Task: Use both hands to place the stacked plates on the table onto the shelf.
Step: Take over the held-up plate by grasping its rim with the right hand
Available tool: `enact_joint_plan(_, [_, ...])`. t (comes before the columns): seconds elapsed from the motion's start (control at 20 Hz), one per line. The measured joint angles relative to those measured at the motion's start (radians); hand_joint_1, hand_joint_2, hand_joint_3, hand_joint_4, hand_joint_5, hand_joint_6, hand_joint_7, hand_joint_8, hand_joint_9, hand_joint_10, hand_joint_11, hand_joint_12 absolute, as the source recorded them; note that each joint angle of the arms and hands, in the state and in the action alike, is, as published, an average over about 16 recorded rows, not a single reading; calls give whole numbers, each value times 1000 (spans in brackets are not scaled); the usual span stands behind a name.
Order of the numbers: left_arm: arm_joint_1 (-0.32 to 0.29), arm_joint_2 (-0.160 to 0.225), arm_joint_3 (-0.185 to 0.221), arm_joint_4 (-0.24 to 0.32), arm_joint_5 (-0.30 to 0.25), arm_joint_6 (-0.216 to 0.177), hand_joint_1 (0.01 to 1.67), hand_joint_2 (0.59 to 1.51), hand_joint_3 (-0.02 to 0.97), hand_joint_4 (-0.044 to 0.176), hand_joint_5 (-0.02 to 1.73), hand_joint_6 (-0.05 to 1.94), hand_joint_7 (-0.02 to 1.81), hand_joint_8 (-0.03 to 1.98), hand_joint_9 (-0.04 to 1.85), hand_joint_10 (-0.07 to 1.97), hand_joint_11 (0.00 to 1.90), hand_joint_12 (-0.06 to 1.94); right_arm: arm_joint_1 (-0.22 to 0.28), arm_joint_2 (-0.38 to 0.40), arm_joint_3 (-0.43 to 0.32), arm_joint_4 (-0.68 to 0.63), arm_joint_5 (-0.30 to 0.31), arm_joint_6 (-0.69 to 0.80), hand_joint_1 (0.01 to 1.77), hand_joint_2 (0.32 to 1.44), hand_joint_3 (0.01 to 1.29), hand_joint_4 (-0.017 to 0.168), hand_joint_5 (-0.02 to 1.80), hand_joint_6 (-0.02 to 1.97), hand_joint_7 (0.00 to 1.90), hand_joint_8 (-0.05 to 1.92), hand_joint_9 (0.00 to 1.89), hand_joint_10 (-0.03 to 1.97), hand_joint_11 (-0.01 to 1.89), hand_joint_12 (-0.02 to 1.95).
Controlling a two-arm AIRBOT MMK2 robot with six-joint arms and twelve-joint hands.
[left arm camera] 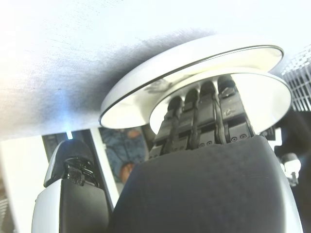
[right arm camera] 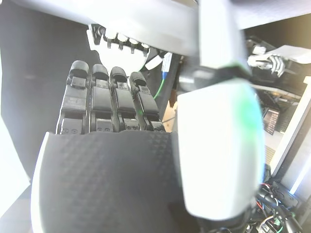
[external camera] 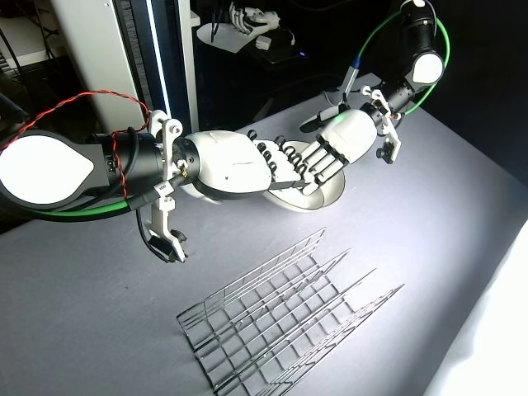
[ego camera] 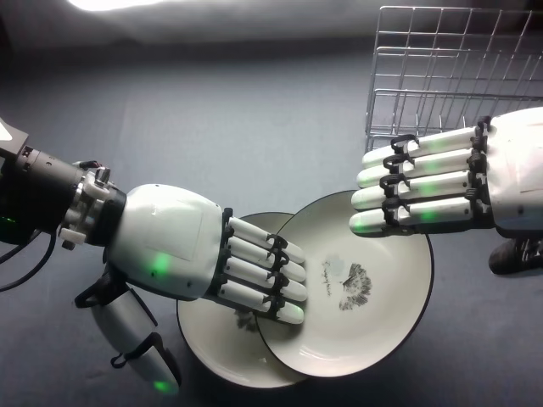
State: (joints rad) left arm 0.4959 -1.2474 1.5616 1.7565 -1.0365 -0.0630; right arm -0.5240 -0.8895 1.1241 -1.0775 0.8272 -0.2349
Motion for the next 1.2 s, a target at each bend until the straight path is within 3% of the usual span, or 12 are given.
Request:
enact_joint_plan(0.25, [-4, -4, 4, 2, 0, -4, 15, 1081, 22, 2, -3, -6, -13, -24, -3, -6, 17, -20, -1, -21, 0, -4, -11, 1, 1301, 978, 19, 2, 19, 23, 13, 10, 21, 7, 21, 80])
enact_joint_plan(1.2, [-9, -10, 19, 5, -7, -6, 14, 1086, 22, 3, 0, -2, -13, -24, -5, -8, 16, -22, -41, -150, 7, -23, -92, 2, 1335, 1032, 20, 0, 22, 23, 13, 11, 22, 7, 18, 321])
